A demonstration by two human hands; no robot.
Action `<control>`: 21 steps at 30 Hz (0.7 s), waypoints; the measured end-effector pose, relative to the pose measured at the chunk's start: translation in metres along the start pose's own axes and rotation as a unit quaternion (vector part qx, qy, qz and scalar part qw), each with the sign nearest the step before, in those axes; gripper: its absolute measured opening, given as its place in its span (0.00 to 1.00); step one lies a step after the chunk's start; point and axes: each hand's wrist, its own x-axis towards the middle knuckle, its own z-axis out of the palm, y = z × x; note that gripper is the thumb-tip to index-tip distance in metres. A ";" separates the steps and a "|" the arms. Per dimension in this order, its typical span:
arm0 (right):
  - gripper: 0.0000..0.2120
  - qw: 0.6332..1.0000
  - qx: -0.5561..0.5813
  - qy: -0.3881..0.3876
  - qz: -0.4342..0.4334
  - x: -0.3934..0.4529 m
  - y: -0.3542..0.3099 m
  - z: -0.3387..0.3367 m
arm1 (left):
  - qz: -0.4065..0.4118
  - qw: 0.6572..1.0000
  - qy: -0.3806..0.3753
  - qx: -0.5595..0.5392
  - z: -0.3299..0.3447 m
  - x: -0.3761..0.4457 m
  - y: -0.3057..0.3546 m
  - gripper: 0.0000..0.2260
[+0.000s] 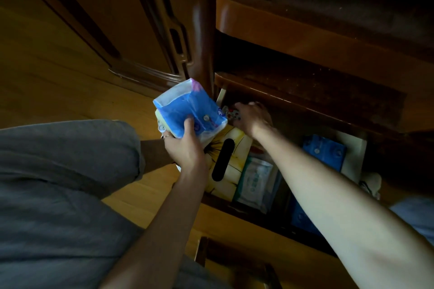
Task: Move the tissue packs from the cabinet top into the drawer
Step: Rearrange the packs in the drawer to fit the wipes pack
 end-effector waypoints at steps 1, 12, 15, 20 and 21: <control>0.24 1.000 0.009 -0.015 0.009 0.003 0.002 0.001 | -0.004 1.000 -0.001 -0.002 0.001 -0.001 0.001 0.17; 0.37 0.919 0.334 0.035 0.208 -0.024 0.046 0.014 | -0.020 0.999 -0.023 -0.015 0.009 -0.010 0.003 0.18; 0.33 0.829 0.459 0.034 0.318 -0.029 0.040 0.021 | -0.019 0.999 -0.024 -0.008 0.010 -0.009 0.000 0.17; 0.27 0.820 0.474 0.026 0.320 -0.022 0.016 0.029 | -0.006 1.000 -0.027 0.006 0.010 -0.009 -0.003 0.20; 0.27 0.821 0.473 0.023 0.320 -0.022 0.016 0.028 | -0.007 1.000 -0.029 0.004 0.010 -0.009 -0.004 0.20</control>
